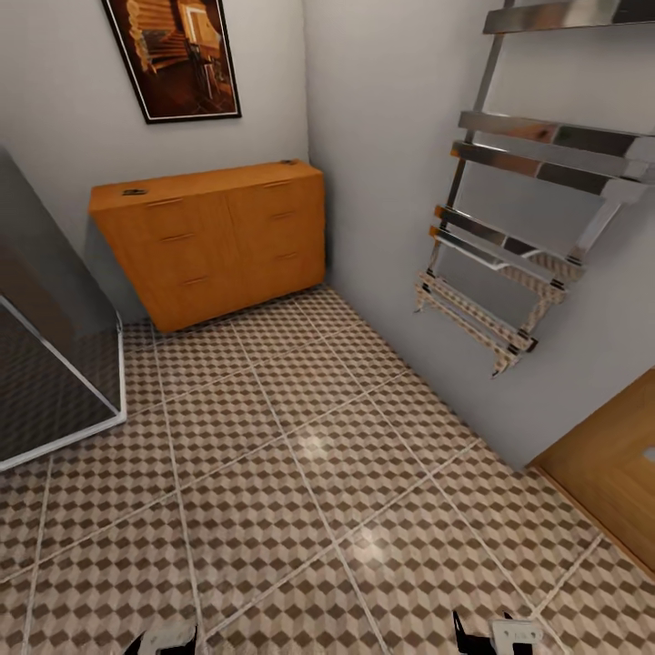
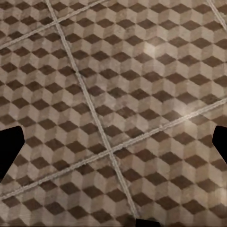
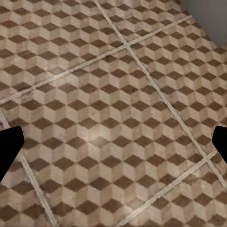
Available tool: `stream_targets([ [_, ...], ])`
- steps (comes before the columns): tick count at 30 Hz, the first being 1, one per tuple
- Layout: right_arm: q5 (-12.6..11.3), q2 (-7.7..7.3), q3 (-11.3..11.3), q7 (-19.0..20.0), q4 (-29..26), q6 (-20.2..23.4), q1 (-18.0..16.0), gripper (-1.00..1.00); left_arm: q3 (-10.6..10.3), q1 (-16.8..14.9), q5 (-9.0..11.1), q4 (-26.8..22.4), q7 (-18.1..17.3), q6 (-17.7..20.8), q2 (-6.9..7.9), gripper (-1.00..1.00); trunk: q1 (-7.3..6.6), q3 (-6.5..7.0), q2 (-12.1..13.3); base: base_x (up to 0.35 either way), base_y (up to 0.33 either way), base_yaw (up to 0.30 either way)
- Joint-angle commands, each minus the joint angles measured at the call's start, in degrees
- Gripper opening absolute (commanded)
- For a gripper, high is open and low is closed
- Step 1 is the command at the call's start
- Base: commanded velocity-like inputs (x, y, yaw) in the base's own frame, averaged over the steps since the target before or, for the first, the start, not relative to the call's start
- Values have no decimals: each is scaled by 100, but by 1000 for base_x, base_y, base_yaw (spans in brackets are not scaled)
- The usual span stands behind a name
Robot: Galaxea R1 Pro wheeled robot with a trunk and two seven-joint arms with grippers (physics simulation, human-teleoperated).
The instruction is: Take the four mousetraps from the cabinet in the bathroom and place them on the bathroom floor. Make sure all four end up on the same floor surface, and ensure that at least two of them are either under or directly next to the same bathroom sink.
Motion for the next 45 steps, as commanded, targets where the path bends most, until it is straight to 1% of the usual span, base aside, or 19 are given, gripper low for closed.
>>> stream_targets([
  [1,-56,-1,54,-9,2,-15,-1,100,16,-11,10,24,-6,-34,-1,100,0,-9,-3,0,0,240],
  [12,-56,-1,54,-9,2,-19,-1,100,15,-7,8,24,4,-34,-1,100,0,-62,-3,0,0,231],
  [20,-56,-1,54,-9,2,-21,-1,100,20,-11,10,24,18,-32,-23,100,0,-72,-3,37,-45,57],
  [36,-48,-1,62,-9,2,-28,-1,100,19,-10,8,24,20,-27,-28,100,0,-73,-3,199,-207,3],
  [45,-49,0,62,-9,2,-24,-1,100,20,-10,7,24,20,-28,-28,100,0,-73,-3,234,-195,189],
])
